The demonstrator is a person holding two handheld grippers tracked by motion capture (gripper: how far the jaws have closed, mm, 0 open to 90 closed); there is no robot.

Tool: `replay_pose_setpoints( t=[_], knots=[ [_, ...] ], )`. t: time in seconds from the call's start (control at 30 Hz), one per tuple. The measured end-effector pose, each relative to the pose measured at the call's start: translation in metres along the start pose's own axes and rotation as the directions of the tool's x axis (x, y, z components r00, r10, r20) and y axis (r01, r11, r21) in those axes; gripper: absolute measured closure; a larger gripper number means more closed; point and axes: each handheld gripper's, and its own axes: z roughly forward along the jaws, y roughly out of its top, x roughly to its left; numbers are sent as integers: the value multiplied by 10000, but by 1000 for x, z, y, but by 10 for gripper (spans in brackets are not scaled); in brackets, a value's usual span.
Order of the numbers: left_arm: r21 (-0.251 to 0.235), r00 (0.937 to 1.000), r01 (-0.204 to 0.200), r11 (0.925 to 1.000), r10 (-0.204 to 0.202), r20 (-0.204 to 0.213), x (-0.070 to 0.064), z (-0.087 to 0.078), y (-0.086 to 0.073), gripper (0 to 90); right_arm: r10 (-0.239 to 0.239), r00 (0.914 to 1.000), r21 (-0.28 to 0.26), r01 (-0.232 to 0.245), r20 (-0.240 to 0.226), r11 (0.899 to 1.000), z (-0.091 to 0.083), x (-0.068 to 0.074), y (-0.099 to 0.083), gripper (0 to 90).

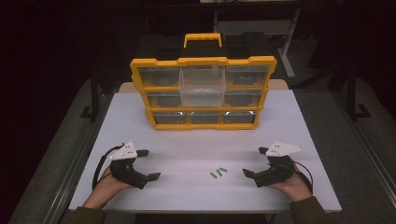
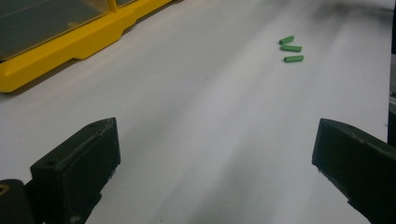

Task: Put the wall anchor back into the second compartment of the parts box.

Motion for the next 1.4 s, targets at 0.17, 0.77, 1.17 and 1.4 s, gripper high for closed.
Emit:
replay_pose_setpoints(
  t=[0.17, 0.77, 1.17, 1.4],
  knots=[
    [54, 10000, 56, 10000, -57, 59, -1, 1, -1, 9, 16, 10000, -7, -16, -49, 10000, -1, -1, 1, 0],
    [-23, 9997, 162, 9999, -162, 186, -1, 0, -1, 10, -143, 9992, 112, 148, -386, 9998, 4, 0, 16, 0],
    [-55, 9994, 238, 9997, -237, 264, 0, 0, 0, 10, -161, 9979, 395, 186, -621, 9990, 17, 1, 31, 0],
    [-59, 9990, 284, 9996, -281, 336, 1, 0, -1, 10, -156, 9966, 751, 217, -805, 9969, 27, 0, 36, 0]
  ],
)
